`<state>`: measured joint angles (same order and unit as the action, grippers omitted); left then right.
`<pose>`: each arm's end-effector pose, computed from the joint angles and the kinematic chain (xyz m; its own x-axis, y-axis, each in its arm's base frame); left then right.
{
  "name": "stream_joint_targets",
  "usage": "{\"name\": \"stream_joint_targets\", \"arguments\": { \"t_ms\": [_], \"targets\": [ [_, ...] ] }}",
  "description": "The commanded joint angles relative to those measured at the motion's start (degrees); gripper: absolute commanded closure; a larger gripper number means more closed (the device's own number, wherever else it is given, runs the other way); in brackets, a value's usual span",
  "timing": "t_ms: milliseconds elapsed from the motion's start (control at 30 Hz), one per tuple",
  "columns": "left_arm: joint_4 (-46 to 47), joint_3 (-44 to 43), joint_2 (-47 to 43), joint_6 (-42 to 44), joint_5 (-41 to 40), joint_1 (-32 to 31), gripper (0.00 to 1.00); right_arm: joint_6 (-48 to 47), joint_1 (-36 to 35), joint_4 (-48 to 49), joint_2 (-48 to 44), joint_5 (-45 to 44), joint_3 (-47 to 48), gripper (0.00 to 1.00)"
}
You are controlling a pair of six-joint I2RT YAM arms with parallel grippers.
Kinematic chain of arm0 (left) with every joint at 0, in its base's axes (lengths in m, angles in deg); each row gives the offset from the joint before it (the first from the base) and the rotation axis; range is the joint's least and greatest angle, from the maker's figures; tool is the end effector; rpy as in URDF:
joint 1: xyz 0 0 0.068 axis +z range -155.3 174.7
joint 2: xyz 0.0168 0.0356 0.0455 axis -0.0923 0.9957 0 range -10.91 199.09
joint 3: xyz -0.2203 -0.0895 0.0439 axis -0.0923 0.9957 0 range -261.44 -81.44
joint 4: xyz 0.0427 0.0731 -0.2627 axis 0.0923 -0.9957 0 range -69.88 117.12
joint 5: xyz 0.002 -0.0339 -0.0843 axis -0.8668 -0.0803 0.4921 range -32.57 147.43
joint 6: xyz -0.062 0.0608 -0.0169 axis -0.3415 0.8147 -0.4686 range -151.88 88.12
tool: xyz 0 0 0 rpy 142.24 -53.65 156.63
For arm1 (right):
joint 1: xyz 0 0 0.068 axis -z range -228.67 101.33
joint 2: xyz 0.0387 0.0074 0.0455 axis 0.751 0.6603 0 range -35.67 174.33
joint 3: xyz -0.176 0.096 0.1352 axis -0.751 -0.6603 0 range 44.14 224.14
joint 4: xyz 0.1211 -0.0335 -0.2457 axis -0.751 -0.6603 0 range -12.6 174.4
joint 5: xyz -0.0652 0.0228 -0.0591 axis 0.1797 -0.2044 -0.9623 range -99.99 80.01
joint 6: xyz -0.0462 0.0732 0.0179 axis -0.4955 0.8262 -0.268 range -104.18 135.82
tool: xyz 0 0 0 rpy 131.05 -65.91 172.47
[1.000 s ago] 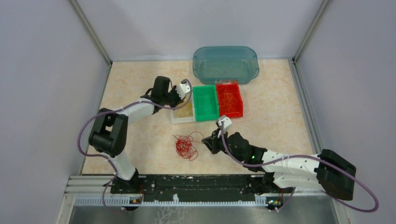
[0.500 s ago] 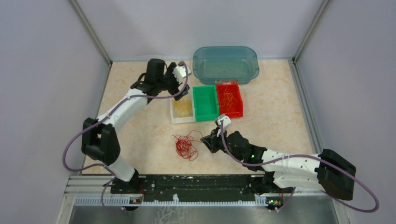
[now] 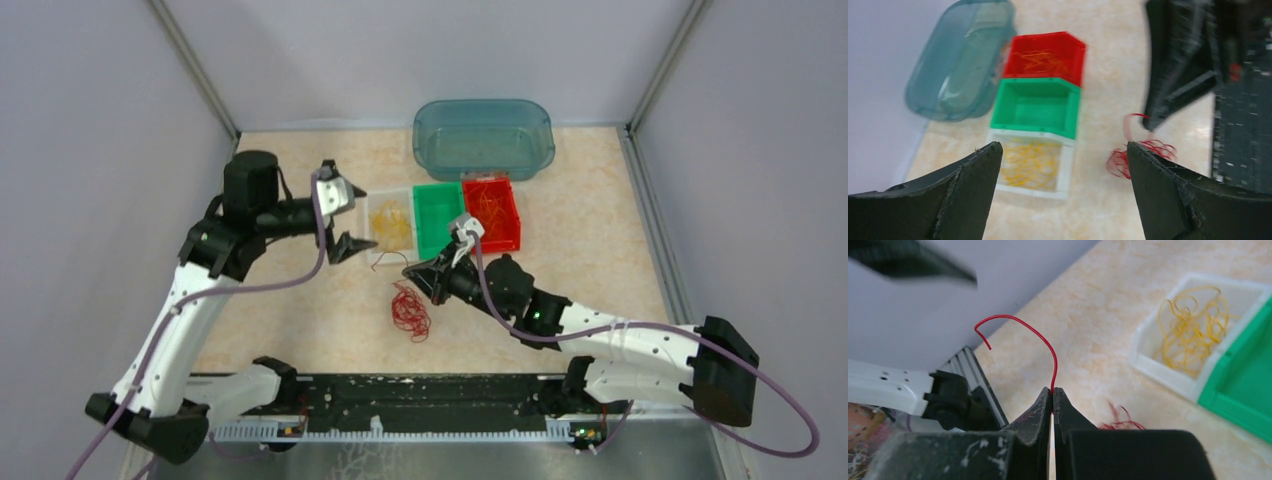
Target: Untangle the cables
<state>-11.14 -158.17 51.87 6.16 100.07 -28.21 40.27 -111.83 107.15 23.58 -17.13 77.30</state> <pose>0.2302 -0.1551 0.3864 0.2282 0.3959 -0.8895 0.9071 0.2455 0.3419 0.1502 0.2753 0.2433 -0.3671 0.1840 -0.9118 -0.7440 0.5303 0.4065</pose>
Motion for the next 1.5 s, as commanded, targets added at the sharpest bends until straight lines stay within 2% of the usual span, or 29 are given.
{"name": "stream_joint_targets", "arguments": {
  "t_ms": [0, 67, 200, 367, 433, 633, 667, 767, 800, 900, 933, 967, 1100, 1267, 1467],
  "targets": [
    [-10.07, 10.77, -5.78, 4.05, 13.02, 0.2, 0.01, -0.53, 0.4, 4.01, 1.62, 5.07, 7.14, 1.0],
    [-6.93, 17.0, -10.16, 2.58, 16.17, 0.23, 0.0, 0.01, 0.4, 5.16, 2.46, 6.92, 9.14, 1.0],
    [8.46, 26.7, -15.65, -9.02, 20.19, -0.01, 0.03, 1.27, 0.4, 6.54, 4.01, 9.63, 12.82, 1.0],
    [17.53, 29.34, -15.11, -15.26, 19.51, -0.03, 0.11, 2.45, 0.4, 8.6, 5.42, 10.59, 15.23, 1.0],
    [20.17, 29.27, -14.31, -17.69, 20.32, -0.22, 0.18, 2.73, 0.38, 9.47, 5.97, 10.81, 15.96, 1.0],
    [22.16, 29.42, -13.27, -19.54, 19.71, -0.45, 0.56, 3.43, 0.4, 11.42, 6.51, 10.71, 16.52, 1.0],
    [22.36, 29.44, -13.41, -19.69, 19.46, -0.46, 0.64, 3.48, 0.38, 11.51, 6.46, 10.73, 16.57, 1.0],
    [22.74, 29.62, -13.93, -20.42, 17.7, -0.46, 0.98, 3.69, 0.4, 11.56, 6.54, 11.11, 16.51, 1.0],
    [22.9, 29.47, -14.32, -20.48, 17.44, -0.42, 1.0, 3.69, 0.4, 11.43, 6.53, 11.31, 16.38, 0.97],
    [23.21, 28.24, -14.87, -20.51, 17.65, -0.46, 1.0, 3.18, 0.34, 10.92, 5.37, 11.51, 14.51, 0.58],
    [23.23, 27.48, -14.93, -20.6, 17.7, -0.46, 1.0, 2.71, 0.46, 10.53, 4.25, 11.5, 13.43, 0.49],
    [23.16, 26.67, -14.78, -20.63, 18.02, -0.46, 1.0, 2.2, 0.55, 10.11, 3.32, 11.86, 12.12, 0.42],
    [22.79, 23.18, -14.03, -19.69, 19.47, -0.46, 1.0, -0.09, 1.16, 10.42, -1.51, 13.87, 4.12, 0.26],
    [21.84, 18.77, -12.12, -20.69, 21.33, -0.46, 1.0, -2.69, 1.32, 12.47, -2.88, 14.85, -2.81, 0.21],
    [22.65, 17.24, -11.88, -24.35, 20.89, -0.62, 1.0, -4.56, 1.28, 18.29, 5.9, 20.18, 2.64, 0.21]
  ]
}}
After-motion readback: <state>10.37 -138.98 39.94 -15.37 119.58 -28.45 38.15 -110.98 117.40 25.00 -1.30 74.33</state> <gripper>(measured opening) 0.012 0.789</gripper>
